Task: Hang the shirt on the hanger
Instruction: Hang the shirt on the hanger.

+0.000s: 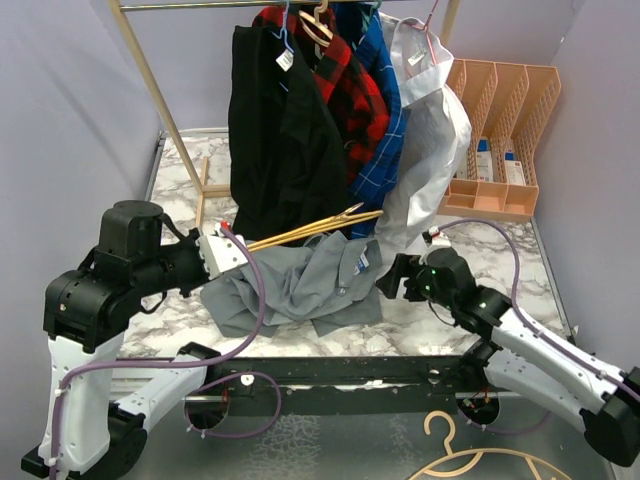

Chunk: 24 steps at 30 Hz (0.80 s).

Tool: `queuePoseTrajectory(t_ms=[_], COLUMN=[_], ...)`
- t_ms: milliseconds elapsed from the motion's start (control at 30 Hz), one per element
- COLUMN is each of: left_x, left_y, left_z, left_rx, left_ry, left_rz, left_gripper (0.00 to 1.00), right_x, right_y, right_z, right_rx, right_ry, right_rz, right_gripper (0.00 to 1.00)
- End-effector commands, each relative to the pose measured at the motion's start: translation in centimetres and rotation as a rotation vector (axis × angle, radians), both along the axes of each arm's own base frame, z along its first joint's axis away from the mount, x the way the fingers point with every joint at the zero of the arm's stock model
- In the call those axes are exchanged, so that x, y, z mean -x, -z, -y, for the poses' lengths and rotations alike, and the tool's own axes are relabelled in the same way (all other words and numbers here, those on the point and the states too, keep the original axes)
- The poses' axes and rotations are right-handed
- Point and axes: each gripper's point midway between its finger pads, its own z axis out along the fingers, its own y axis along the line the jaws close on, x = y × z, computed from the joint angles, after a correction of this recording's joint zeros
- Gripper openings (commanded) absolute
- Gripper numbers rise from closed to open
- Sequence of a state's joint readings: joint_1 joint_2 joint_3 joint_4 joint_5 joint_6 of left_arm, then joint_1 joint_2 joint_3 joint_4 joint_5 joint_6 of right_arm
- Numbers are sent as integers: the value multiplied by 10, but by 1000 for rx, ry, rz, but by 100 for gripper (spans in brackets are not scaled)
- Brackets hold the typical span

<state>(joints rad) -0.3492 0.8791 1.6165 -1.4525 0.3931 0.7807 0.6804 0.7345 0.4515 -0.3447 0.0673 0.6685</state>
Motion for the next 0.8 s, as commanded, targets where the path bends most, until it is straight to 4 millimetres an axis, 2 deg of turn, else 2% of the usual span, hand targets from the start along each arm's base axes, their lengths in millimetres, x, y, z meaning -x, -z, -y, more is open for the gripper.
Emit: queuePoseTrajectory(t_ms=[0,133,400,533,600,767], left_x=[-1,4,10,12,13,15], left_y=[-6,0,1,2,4,9], left_z=[6,9,15,17,16,13], left_rx=[32,52,82,89,83,69], left_ry=[18,19,19,14,10,-10], left_rz=[12,-22,-61,-82,-86,-95], left_gripper=[0,0,0,0,0,0], right_x=[-18,-27,-56,-66,-68,-70], right_y=[7,19,15,25,33,46], right_z=[-9,-17,-21,-26,-25,-20], right_rx=[-58,-78,-66,-37,-23,-21], right_ry=[116,147,183,188,206,240], right_rz=[-73,-105,6,-8,-16,-15], right_gripper=[82,79,78,73,68,64])
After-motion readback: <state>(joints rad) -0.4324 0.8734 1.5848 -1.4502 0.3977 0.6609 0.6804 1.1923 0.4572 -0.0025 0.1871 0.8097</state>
